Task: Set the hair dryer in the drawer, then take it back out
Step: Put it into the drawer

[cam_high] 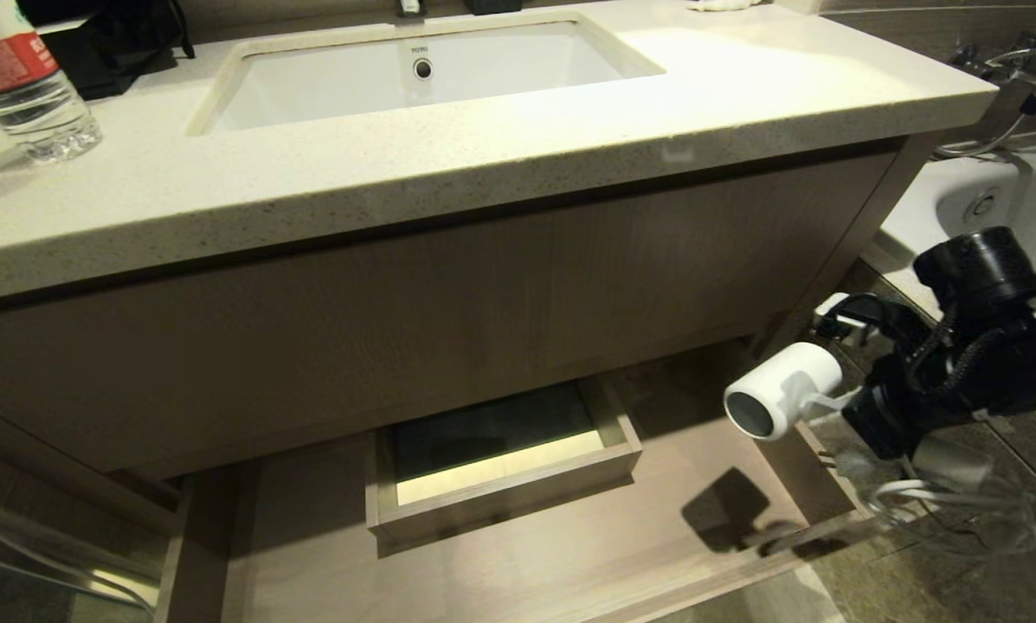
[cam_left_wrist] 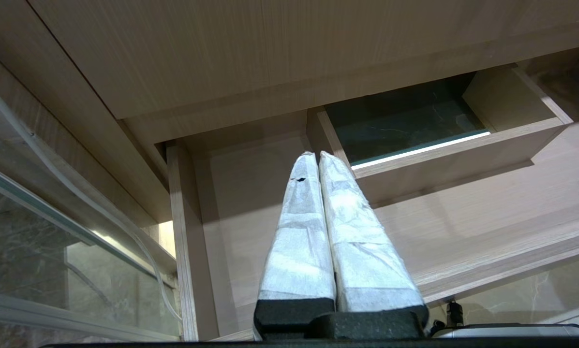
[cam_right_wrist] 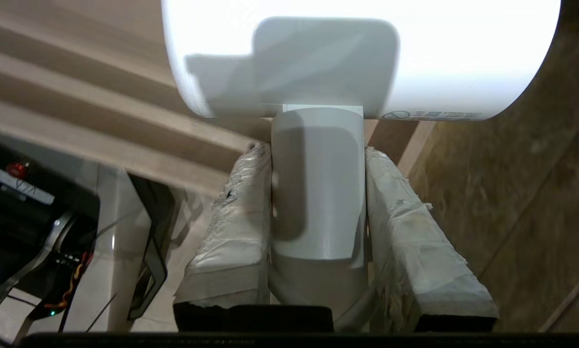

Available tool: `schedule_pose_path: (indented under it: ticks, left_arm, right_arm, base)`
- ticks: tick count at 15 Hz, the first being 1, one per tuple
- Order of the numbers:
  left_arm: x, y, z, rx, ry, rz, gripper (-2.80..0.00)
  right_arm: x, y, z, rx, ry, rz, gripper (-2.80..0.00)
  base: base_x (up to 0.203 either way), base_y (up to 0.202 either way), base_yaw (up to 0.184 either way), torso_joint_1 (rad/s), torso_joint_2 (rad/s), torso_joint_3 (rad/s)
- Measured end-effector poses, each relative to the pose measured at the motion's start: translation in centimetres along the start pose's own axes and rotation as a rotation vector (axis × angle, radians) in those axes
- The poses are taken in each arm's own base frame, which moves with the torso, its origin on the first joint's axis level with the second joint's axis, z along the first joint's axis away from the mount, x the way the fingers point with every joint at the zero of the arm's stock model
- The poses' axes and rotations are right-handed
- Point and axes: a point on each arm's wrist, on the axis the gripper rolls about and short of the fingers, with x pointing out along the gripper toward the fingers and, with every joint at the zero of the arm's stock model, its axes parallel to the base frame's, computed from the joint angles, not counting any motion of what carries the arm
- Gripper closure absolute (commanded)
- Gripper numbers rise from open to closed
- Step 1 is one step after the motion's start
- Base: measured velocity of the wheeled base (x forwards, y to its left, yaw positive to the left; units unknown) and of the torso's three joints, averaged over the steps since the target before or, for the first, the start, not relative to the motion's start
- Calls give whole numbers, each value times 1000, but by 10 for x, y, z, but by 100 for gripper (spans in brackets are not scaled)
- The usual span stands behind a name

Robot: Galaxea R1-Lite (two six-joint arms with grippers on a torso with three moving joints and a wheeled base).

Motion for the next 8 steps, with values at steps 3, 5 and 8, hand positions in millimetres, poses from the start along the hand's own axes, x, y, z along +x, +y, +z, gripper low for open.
schedule_pose_path:
  ticks: [3,5,8]
  left_arm:
    - [0,0,0,0,-1,0,0]
    - [0,0,0,1,0,0,0]
    - [0,0,0,0,0,0,0]
  right_arm:
    - [44,-8,18,-13,8,19,0]
    - [68,-10,19,-16,33,36,0]
    - [97,-14,24,-18,59,37,0]
  base:
    - [0,0,0,0,0,0]
    - [0,0,0,0,0,0]
    - [0,0,0,0,0,0]
